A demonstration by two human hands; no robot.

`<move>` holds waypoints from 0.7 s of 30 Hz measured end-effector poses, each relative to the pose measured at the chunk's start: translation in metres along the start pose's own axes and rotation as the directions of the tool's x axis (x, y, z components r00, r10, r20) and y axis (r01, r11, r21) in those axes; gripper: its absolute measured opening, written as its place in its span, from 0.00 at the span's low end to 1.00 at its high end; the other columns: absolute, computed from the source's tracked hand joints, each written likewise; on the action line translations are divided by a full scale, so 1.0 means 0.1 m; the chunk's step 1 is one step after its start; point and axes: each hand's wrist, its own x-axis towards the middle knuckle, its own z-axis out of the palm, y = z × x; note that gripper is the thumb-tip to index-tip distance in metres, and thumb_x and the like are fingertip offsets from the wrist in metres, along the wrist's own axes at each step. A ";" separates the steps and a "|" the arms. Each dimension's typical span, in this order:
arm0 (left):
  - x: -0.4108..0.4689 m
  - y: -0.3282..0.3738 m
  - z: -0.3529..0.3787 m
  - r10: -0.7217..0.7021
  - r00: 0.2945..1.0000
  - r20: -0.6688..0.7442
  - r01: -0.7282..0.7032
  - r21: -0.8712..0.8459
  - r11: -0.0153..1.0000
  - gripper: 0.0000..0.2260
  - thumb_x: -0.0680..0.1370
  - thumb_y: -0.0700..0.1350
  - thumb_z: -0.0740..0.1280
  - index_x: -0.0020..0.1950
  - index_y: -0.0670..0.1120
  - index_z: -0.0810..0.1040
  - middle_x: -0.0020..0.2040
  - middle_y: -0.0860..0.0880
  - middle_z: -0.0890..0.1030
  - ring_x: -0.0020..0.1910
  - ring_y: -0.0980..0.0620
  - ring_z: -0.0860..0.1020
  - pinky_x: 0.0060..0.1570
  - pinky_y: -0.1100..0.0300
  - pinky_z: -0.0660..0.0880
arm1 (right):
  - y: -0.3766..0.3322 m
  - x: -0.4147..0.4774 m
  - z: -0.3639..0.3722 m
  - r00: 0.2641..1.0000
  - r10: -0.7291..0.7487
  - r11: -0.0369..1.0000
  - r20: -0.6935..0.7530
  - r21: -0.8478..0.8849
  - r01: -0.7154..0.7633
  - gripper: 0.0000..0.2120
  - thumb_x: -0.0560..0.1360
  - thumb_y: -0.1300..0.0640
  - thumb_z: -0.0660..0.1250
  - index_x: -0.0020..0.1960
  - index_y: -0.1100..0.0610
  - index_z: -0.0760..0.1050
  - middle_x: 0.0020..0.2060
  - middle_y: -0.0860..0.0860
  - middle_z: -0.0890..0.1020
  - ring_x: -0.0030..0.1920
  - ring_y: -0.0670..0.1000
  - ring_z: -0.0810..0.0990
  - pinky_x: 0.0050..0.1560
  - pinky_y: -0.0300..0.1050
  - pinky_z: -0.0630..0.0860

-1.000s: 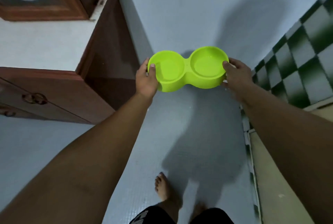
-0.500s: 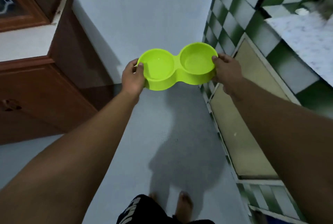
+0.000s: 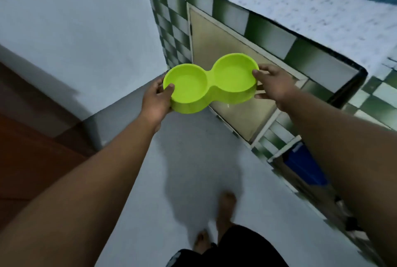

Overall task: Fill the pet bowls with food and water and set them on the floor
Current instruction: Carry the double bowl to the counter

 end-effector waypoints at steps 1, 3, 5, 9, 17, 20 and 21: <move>-0.09 -0.01 0.12 -0.001 1.000 0.030 0.000 0.012 1.000 0.13 0.84 0.47 0.65 0.70 0.51 0.75 0.57 0.53 0.79 0.59 0.48 0.79 0.42 0.54 0.83 | 0.07 -0.13 -0.15 1.000 0.011 1.000 -0.004 0.006 -0.011 0.18 0.79 0.48 0.68 0.67 0.49 0.75 0.60 0.56 0.81 0.55 0.57 0.82 0.45 0.53 0.84; -0.25 -0.03 0.36 0.003 0.996 0.085 -0.007 0.046 0.999 0.14 0.84 0.47 0.65 0.70 0.51 0.74 0.60 0.51 0.78 0.61 0.47 0.78 0.48 0.50 0.83 | 0.21 -0.38 -0.47 0.999 0.031 0.999 -0.027 0.027 -0.031 0.17 0.80 0.49 0.68 0.67 0.49 0.74 0.60 0.56 0.80 0.54 0.57 0.82 0.42 0.50 0.83; -0.39 -0.02 0.62 0.025 0.990 0.141 -0.036 0.075 0.997 0.14 0.84 0.48 0.65 0.70 0.52 0.75 0.63 0.49 0.79 0.61 0.46 0.78 0.51 0.46 0.83 | 0.33 -0.59 -0.80 0.997 0.045 0.998 -0.068 0.040 -0.042 0.17 0.80 0.51 0.68 0.67 0.50 0.73 0.57 0.55 0.80 0.50 0.56 0.82 0.45 0.53 0.83; -0.64 -0.03 1.20 0.049 0.975 0.216 -0.078 0.127 0.989 0.13 0.83 0.48 0.66 0.67 0.50 0.78 0.59 0.50 0.80 0.61 0.46 0.79 0.57 0.39 0.81 | 0.63 -0.98 -1.50 0.991 0.108 0.994 -0.082 0.042 -0.105 0.14 0.80 0.52 0.68 0.64 0.51 0.75 0.50 0.54 0.82 0.47 0.57 0.81 0.53 0.59 0.81; -1.14 -0.11 2.65 0.050 0.942 0.331 -0.133 0.233 0.963 0.19 0.80 0.54 0.67 0.70 0.50 0.76 0.62 0.48 0.79 0.60 0.45 0.79 0.57 0.37 0.81 | 1.32 -1.44 -2.87 0.953 0.200 0.970 -0.228 0.183 -0.159 0.12 0.78 0.53 0.70 0.61 0.50 0.75 0.51 0.55 0.82 0.40 0.55 0.80 0.46 0.53 0.81; -1.42 -0.21 3.25 0.050 0.936 0.349 -0.138 0.230 0.963 0.13 0.81 0.53 0.67 0.65 0.53 0.78 0.58 0.50 0.79 0.59 0.45 0.79 0.60 0.37 0.79 | 1.56 -1.51 -3.41 0.934 0.219 0.961 -0.281 0.226 -0.158 0.14 0.79 0.55 0.69 0.63 0.51 0.75 0.53 0.57 0.81 0.44 0.56 0.81 0.46 0.53 0.82; -1.52 -0.24 3.44 0.047 0.934 0.353 -0.133 0.222 0.966 0.12 0.82 0.52 0.67 0.65 0.53 0.77 0.58 0.51 0.79 0.59 0.46 0.78 0.61 0.38 0.79 | 1.62 -1.52 -3.58 0.930 0.222 0.958 -0.292 0.241 -0.153 0.14 0.79 0.56 0.68 0.65 0.51 0.75 0.54 0.57 0.81 0.45 0.56 0.81 0.44 0.51 0.82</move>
